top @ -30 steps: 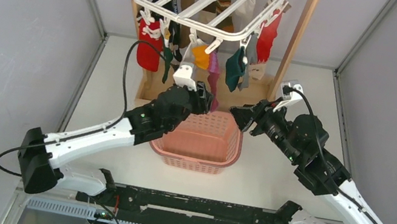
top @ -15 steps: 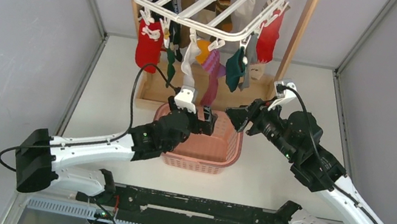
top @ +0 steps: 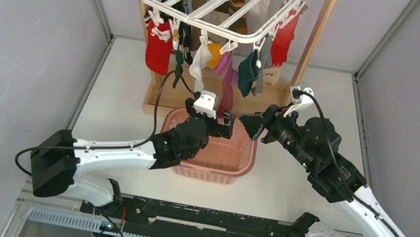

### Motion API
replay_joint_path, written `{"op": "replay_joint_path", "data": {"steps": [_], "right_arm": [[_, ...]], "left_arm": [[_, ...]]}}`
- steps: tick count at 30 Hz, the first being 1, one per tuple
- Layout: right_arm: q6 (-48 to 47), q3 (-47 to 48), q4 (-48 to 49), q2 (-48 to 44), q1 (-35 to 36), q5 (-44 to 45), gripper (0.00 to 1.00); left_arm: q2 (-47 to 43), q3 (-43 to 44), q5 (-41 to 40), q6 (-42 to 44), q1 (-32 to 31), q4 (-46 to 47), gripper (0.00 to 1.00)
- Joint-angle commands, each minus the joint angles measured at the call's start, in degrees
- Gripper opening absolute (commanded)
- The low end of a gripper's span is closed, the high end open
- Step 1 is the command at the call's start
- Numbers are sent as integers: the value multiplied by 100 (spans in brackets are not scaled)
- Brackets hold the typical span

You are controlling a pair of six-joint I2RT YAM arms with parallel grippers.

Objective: Remove the socks clipped to the hanger
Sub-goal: Remove the sock from the hanger.

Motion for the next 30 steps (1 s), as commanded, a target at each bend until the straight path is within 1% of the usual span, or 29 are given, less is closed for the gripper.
{"op": "replay_joint_path", "data": {"steps": [1,6,8,9,10,16,17,20,21,22,26,30], "right_arm": [[-15,24,50,-60,-60,-28,64],[-32,24,-44,-156,-113,5,64],[-47,26,-97,-204,-138,11,64],[-56,26,-136,-224,-150,24,64],[-66,21,-171,-246,-165,44,64],[-92,-19,-290,-392,-235,60,64],[-90,-56,-261,-429,-250,60,64],[-49,-138,-242,-481,-294,-14,64],[-46,-140,-243,-478,-295,-44,64],[-42,-142,-223,-476,-296,-63,64],[-115,-141,-1,-427,-217,-462,64],[-175,-68,398,-372,106,-470,65]], "left_arm": [[334,388,-182,320,-3,524,98],[757,706,-335,379,46,808,98],[904,831,-284,384,108,894,95],[967,874,-238,374,139,954,91],[1014,907,-168,368,183,1017,86],[1125,1175,104,249,372,942,41],[1088,1172,134,249,389,891,33],[883,1120,199,193,382,608,3],[782,1073,190,135,382,482,0],[656,1008,194,96,378,361,0],[152,794,265,-51,361,-155,0],[-345,567,283,-127,317,-559,0]]}}
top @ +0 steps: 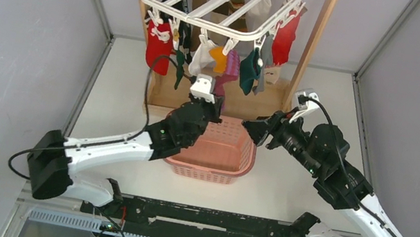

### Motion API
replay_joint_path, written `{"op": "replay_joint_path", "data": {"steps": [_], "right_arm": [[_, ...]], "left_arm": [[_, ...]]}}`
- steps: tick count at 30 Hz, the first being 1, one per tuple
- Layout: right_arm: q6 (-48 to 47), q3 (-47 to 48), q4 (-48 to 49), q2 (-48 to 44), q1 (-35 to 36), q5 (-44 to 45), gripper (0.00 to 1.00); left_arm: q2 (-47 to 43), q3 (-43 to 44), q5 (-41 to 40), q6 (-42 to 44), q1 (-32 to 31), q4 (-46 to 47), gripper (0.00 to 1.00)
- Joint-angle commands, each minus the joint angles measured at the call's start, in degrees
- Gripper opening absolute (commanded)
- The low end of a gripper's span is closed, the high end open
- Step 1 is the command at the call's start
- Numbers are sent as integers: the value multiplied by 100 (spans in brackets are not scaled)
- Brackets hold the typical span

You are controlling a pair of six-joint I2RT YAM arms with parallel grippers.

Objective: Remove the socks clipped to the hanger
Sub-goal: Remove the sock from the hanger.

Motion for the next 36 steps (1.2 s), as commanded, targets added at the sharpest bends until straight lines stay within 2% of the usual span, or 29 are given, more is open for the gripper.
{"op": "replay_joint_path", "data": {"steps": [1,11,14,17,24,36], "right_arm": [[-133,155,650,69,346,-90,65],[-160,928,1109,631,1087,704,65],[-280,1111,1322,770,1085,714,70],[-313,1180,1687,845,790,188,74],[50,1479,2331,1153,-173,-1151,74],[131,1980,3115,1894,-208,-1546,72]], "left_arm": [[-712,-261,61,-195,-48,-462,0],[-1111,-461,30,-232,-94,-769,0],[-1167,-514,46,-244,-106,-779,0],[-1273,-546,73,-263,-106,-832,0],[-1575,-625,91,-259,-109,-1001,0],[-1846,-724,250,-304,-106,-1098,0]]}}
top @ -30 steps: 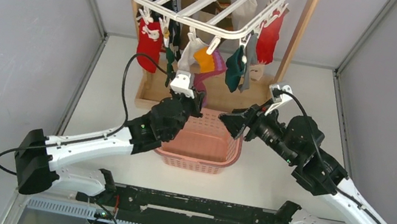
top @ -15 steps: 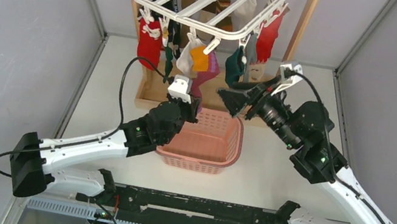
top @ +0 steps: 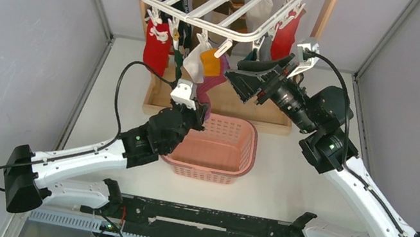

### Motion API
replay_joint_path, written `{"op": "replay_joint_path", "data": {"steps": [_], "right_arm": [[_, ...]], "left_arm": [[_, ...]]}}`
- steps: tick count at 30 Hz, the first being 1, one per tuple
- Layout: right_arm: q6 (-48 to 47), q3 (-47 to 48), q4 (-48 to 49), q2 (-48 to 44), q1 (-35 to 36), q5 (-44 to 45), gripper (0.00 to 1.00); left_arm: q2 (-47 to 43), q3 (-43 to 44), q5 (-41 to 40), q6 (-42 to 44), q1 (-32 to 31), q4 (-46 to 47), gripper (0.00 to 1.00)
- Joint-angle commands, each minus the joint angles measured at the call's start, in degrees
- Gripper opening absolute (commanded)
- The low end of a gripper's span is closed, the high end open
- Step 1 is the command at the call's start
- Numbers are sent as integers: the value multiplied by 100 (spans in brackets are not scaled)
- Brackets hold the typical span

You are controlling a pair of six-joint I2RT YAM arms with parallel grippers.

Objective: Remove the socks clipped to the hanger
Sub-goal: Remove the sock from the hanger.

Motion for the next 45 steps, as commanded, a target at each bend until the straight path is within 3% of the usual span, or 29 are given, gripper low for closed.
{"op": "replay_joint_path", "data": {"steps": [1,25,45], "right_arm": [[91,298,573,175,-20,-228,72],[-65,345,555,671,-181,645,72],[-127,560,814,1155,94,1516,72]], "left_arm": [[-257,-154,184,-121,-27,36,0],[-746,20,1185,-631,69,-780,0],[-498,145,1304,-609,87,-783,0]]}}
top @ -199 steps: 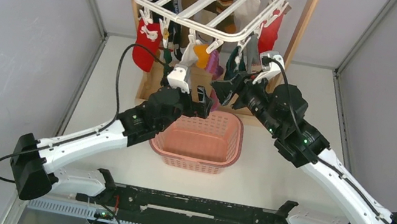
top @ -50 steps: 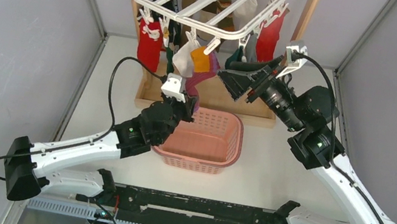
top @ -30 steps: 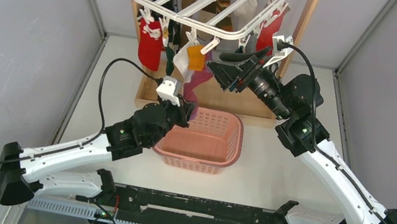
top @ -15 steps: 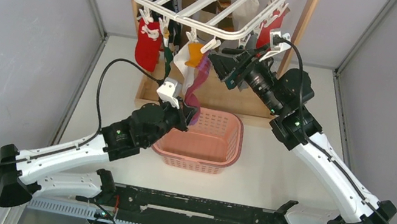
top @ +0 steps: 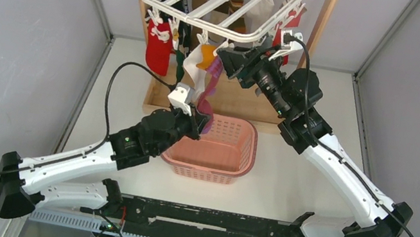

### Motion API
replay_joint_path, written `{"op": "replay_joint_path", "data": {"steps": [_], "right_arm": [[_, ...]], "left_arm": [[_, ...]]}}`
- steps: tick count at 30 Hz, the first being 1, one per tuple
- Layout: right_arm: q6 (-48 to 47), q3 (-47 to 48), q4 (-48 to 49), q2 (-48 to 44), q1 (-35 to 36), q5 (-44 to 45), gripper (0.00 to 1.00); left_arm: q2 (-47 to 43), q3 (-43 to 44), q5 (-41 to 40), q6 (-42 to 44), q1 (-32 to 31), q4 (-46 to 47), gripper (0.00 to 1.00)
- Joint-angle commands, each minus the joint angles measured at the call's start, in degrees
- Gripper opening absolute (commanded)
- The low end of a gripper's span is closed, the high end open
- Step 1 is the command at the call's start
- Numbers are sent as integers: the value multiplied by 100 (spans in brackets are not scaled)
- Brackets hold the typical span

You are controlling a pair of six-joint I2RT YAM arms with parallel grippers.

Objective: Remove the socks clipped to the hanger
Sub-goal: Remove the sock from the hanger.

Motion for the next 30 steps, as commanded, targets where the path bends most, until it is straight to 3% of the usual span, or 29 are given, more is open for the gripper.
{"op": "replay_joint_path", "data": {"steps": [1,30], "right_arm": [[-173,436,186,69,163,499,72],[-767,1032,-597,423,750,1783,64]], "left_arm": [[102,251,42,-10,26,24,0],[402,538,-147,40,20,-351,0]]}}
